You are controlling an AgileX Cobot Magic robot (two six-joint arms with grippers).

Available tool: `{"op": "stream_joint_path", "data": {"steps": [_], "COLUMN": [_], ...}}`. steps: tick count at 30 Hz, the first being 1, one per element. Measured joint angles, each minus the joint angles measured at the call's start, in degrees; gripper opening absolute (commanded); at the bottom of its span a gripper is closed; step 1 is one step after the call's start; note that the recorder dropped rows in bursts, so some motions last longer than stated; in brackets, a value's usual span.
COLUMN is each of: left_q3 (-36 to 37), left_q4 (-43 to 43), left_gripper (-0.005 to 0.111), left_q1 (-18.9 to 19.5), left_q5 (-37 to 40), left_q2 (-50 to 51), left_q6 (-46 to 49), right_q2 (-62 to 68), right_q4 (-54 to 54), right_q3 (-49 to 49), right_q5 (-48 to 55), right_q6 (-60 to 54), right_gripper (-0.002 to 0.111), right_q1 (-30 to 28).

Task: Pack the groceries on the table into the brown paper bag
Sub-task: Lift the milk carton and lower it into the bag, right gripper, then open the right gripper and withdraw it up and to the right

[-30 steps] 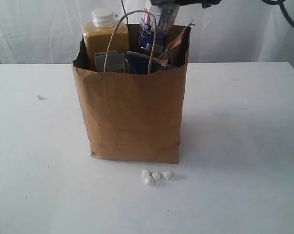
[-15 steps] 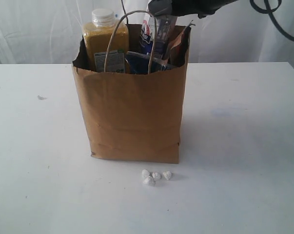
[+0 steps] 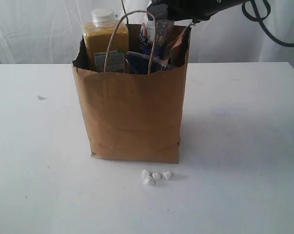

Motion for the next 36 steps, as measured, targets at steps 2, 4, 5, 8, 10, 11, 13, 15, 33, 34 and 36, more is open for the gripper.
{"op": "stream_joint_path", "data": {"steps": [2,4,5,8,10,11,13,15,33,34,36], "left_q3": [0.0,0.0,0.0,0.0,0.0,0.0,0.0,0.0,0.0,0.0,0.0], "left_q4": [0.0,0.0,0.0,0.0,0.0,0.0,0.0,0.0,0.0,0.0,0.0], "left_gripper": [0.0,0.0,0.0,0.0,0.0,0.0,0.0,0.0,0.0,0.0,0.0], "left_q1": [0.0,0.0,0.0,0.0,0.0,0.0,0.0,0.0,0.0,0.0,0.0], "left_q5": [0.0,0.0,0.0,0.0,0.0,0.0,0.0,0.0,0.0,0.0,0.0], "left_q2": [0.0,0.0,0.0,0.0,0.0,0.0,0.0,0.0,0.0,0.0,0.0], "left_q6": [0.0,0.0,0.0,0.0,0.0,0.0,0.0,0.0,0.0,0.0,0.0], "right_q2": [0.1,0.2,0.2,0.5,0.9,1.1,1.5,1.9,1.9,1.9,1.9], "right_q4": [1.1,1.9,2.1,2.4,2.5,2.7,2.8,2.9,3.0,2.8,1.3], "right_q3": [0.0,0.0,0.0,0.0,0.0,0.0,0.0,0.0,0.0,0.0,0.0], "right_q5": [0.2,0.2,0.2,0.2,0.5,0.7,0.9,1.0,0.9,0.8,0.8], "right_q6": [0.0,0.0,0.0,0.0,0.0,0.0,0.0,0.0,0.0,0.0,0.0], "right_gripper": [0.034,0.034,0.034,0.036,0.039,0.041,0.044,0.046,0.058,0.058,0.06], "right_q1": [0.0,0.0,0.0,0.0,0.0,0.0,0.0,0.0,0.0,0.0,0.0]}}
